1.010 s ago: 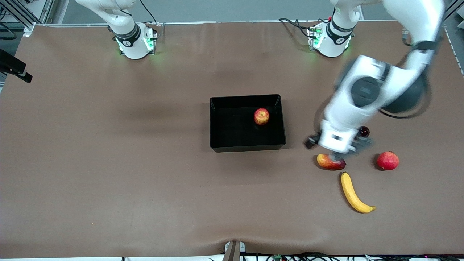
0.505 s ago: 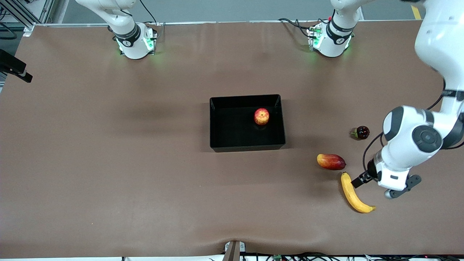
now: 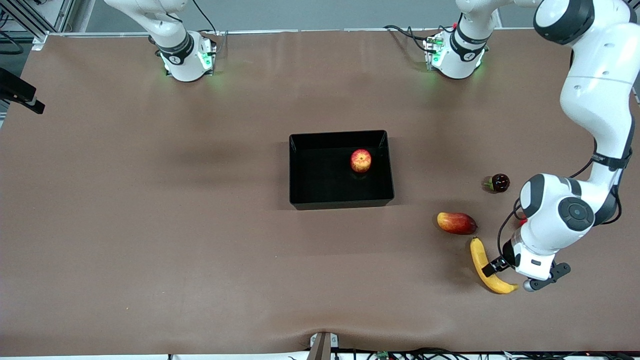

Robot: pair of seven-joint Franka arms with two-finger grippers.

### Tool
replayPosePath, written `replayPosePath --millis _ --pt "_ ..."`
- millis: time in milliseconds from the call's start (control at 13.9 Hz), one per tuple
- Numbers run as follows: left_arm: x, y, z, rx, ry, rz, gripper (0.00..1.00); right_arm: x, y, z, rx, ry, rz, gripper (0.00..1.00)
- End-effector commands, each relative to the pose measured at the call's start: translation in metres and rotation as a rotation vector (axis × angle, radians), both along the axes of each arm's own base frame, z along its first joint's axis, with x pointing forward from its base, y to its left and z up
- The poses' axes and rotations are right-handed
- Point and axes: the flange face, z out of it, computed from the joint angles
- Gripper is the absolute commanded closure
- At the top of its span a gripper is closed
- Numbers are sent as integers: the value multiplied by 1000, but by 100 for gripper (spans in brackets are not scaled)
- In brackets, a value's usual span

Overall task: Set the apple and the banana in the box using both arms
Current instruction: 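Move the left gripper to the yellow banana and grasp it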

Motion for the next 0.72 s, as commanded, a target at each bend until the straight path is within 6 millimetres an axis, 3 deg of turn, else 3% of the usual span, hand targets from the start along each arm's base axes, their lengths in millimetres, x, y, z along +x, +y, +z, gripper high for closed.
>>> replayPosePath --millis 0,72,289,649 --pt "7 -6 -14 29 -19 -24 38 -5 -3 4 -1 -2 2 0" --pt "7 -6 -15 27 -17 -22 44 -4 -5 3 -1 0 -2 0" --pt "6 -7 -20 23 -14 -21 45 -4 -5 3 -1 0 -2 0" --pt "8 -8 -13 15 -25 -9 38 -4 -5 3 -1 0 -3 0"
